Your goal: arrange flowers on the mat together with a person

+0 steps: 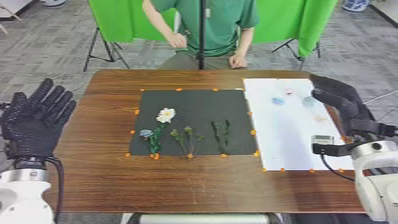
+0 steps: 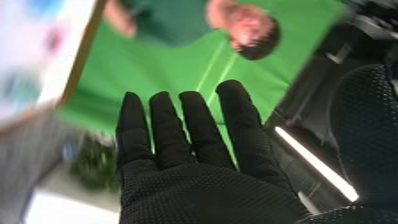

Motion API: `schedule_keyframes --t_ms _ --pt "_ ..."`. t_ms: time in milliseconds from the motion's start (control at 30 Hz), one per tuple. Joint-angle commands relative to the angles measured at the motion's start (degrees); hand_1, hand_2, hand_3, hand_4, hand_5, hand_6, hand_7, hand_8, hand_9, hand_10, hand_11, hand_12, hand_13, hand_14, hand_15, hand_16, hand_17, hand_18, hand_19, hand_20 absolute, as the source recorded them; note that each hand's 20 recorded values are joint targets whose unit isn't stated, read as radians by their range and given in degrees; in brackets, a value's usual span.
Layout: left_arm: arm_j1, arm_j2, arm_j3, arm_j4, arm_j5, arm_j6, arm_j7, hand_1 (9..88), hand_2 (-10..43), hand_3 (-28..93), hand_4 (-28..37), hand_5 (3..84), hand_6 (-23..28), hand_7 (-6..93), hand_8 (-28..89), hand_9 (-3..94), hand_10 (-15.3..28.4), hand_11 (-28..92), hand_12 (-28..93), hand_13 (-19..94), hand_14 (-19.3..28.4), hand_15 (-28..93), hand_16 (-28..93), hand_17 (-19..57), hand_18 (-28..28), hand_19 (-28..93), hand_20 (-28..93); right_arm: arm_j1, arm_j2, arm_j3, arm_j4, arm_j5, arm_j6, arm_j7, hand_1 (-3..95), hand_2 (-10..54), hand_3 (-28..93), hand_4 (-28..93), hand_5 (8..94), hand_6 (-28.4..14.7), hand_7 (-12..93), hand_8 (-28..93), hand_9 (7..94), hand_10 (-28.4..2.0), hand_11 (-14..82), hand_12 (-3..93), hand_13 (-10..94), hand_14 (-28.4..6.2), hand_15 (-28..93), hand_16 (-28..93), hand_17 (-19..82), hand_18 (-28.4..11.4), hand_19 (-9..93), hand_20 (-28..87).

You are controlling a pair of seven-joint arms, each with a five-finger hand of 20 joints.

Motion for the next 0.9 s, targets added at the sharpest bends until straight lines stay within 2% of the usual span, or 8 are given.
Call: schedule_keyframes --t_ms 33,133,333,400,433,500,667,900 --pt "0.8 -0.16 -0.27 0.17 -0.27 0.2 0.15 23.2 15.0 72 -28.3 43.5 7.2 8.5 -8 33.5 14.1 15 7 23 12.4 21 -6 -4.0 12.2 28 10 -0.5 7.7 -2.4 3.8 -42.0 2.3 17.2 23.9 -2.1 76 -21 38.9 -4.0 12 -8 33.8 -16.3 2.5 15.7 27 -13.9 5 24 11 -14.5 31 10" --pt "1.4 -0.1 -0.53 -0.57 -0.31 3.12 0.14 23.2 15.0 72 -28.3 43.6 7.2 8.6 -8 33.7 14.1 15 7 23 12.4 21 -6 -4.0 12.2 28 10 3.9 10.8 -5.8 7.3 -48.0 -1.3 24.4 31.6 -4.3 77 -23 38.9 -3.3 14 -9 34.9 -16.0 4.2 15.5 28 -13.5 7 23 13 -13.9 33 10" --pt "1.8 -0.11 -0.62 -0.71 -0.76 3.19 0.46 23.9 15.5 72 -28.3 43.9 7.4 8.9 -9 33.6 14.2 15 7 23 12.3 22 -6 -4.1 12.2 29 11 8.9 14.4 -10.2 13.1 -50.2 -3.7 29.1 41.2 -9.5 82 -28 38.5 -1.6 18 -12 36.8 -13.9 6.6 14.6 29 -12.7 14 17 13 -12.6 37 7" --pt "1.6 -0.13 -0.01 -1.0 -1.59 5.29 0.96 24.0 15.5 72 -28.3 44.0 7.5 8.9 -9 33.5 14.2 15 7 23 12.3 22 -6 -4.1 12.2 29 11 9.9 15.1 -11.6 14.8 -50.8 -2.7 29.4 42.0 -9.5 82 -28 38.5 -1.5 18 -12 37.2 -13.9 7.1 14.8 29 -12.6 15 17 13 -12.3 37 7" --pt "1.7 -0.33 -0.08 -0.82 -1.88 4.65 0.91 24.0 15.5 72 -28.3 44.1 7.7 9.0 -8 33.7 14.5 15 7 23 12.6 22 -6 -4.1 12.2 29 11 10.2 15.2 -11.5 15.1 -49.8 -4.2 28.6 42.3 -9.5 81 -28 38.5 -1.5 18 -12 37.0 -14.0 7.1 14.7 29 -12.6 15 17 13 -12.3 38 7" --pt "2.3 -0.44 -0.08 -1.21 -3.09 5.29 1.63 24.1 15.4 72 -28.3 44.3 7.8 9.1 -9 33.9 14.6 16 7 24 12.7 23 -6 -4.2 12.3 29 11 12.2 15.8 -13.1 17.0 -47.7 -4.2 26.9 42.9 -9.5 81 -28 38.4 -1.4 18 -12 36.9 -13.5 7.2 14.7 29 -12.3 16 17 13 -12.4 38 7" --pt "2.5 -0.42 0.06 -1.31 -3.25 5.41 2.04 24.2 15.5 72 -28.3 44.6 7.9 9.4 -9 34.3 14.6 16 7 24 12.8 24 -7 -4.2 12.4 30 11 18.3 17.2 -18.3 22.1 -44.3 -5.5 24.8 46.1 -9.5 77 -28 39.5 0.2 21 -13 40.5 -10.0 9.3 14.6 34 -10.5 17 17 14 -12.8 39 6" --pt "2.3 -0.41 0.49 -1.21 -3.14 5.28 2.02 24.3 15.3 72 -28.3 44.9 8.0 9.7 -9 34.7 14.5 16 7 24 12.8 24 -7 -4.2 12.5 30 11 24.8 18.7 -24.6 26.2 -43.1 -8.5 23.3 65.0 -9.5 52 -28 47.5 3.4 20 -14 49.1 -5.7 8.9 15.6 42 -7.0 15 23 19 -11.0 32 11"
